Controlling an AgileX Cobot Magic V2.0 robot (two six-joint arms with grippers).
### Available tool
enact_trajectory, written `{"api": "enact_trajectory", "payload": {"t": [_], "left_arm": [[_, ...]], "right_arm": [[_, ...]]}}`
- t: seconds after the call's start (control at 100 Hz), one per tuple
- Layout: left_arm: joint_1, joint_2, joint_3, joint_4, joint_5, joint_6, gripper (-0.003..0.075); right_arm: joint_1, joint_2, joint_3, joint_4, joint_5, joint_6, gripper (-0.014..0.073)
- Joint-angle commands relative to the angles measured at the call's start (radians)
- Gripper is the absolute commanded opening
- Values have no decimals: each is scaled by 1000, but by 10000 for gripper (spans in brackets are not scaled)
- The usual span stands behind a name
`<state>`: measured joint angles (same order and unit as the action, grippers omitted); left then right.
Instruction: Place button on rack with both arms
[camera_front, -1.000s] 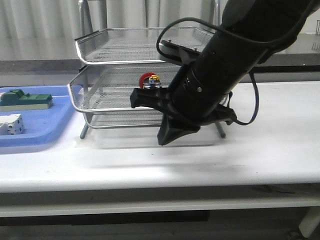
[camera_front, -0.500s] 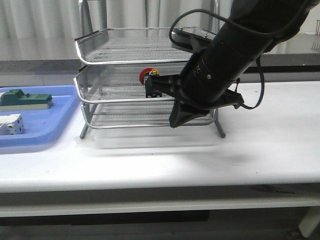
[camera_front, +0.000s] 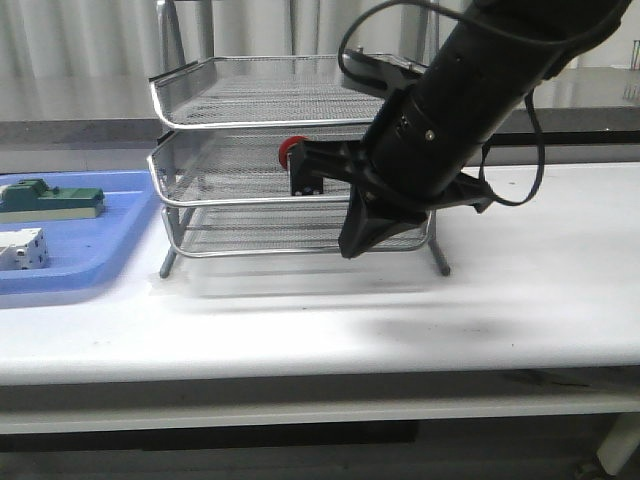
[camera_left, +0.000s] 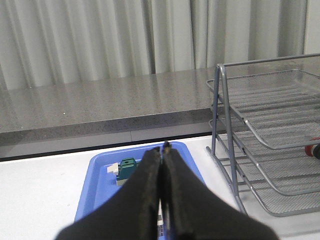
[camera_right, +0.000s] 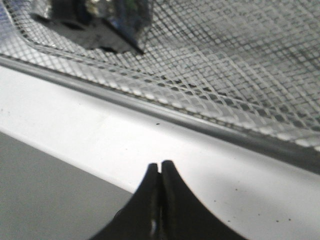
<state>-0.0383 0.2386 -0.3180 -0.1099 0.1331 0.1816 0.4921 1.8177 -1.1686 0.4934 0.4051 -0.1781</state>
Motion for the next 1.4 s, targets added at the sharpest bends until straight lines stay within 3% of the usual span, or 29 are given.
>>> {"api": "enact_trajectory", "payload": {"t": [0.0, 0.33, 0.94, 1.39], "left_arm": [[-1, 10, -26, -11, -88, -10, -21], [-1, 10, -26, -11, -88, -10, -21], [-1, 10, -26, -11, -88, -10, -21], [-1, 10, -26, -11, -88, -10, -21]], "right_arm": [[-6, -95, -27, -33, -5, -16, -57], [-57, -274, 4, -120, 32, -6, -57], [-369, -835, 375, -193, -5, -5, -57], [-406, -1262, 563, -198, 18, -5, -57]]}}
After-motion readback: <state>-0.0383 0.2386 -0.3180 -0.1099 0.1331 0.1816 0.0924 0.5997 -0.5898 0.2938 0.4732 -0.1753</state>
